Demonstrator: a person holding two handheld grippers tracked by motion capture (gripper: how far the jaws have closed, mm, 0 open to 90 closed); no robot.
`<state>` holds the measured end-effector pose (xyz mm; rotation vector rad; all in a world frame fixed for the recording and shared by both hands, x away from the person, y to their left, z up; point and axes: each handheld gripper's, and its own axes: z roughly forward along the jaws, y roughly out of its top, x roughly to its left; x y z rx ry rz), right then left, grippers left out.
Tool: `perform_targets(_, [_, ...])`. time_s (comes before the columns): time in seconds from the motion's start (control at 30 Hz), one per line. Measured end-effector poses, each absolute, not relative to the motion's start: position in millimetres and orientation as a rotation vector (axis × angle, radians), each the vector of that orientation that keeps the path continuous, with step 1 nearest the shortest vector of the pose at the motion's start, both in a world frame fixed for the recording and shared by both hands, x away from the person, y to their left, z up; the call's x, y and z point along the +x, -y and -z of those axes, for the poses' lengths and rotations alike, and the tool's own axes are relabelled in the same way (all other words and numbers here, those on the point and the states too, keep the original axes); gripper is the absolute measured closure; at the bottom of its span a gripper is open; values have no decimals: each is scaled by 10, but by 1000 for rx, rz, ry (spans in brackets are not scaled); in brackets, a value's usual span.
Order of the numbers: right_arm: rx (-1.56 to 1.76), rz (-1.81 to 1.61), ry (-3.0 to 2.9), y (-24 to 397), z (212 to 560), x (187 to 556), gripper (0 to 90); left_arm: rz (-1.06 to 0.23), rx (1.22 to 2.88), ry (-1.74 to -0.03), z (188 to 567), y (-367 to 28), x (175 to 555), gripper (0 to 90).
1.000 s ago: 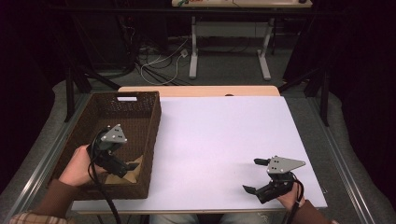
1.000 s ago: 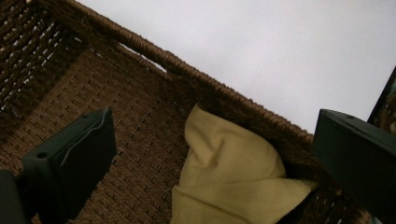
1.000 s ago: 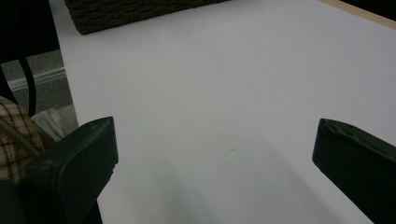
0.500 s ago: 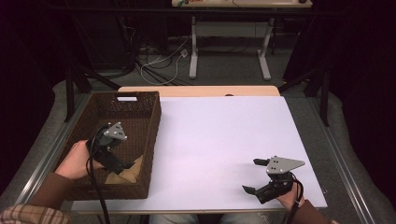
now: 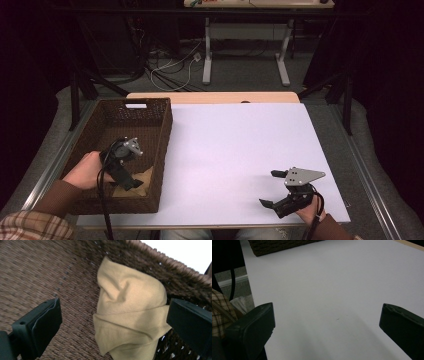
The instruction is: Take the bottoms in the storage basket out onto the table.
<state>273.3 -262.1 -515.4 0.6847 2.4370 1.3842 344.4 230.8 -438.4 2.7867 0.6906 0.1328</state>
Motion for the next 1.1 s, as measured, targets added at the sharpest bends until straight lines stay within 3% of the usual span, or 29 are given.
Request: perform_targets(1.1, [697,-1362,-2439,2629,5164,2743,0,84,2879,-763,4757,-2263,3560,0])
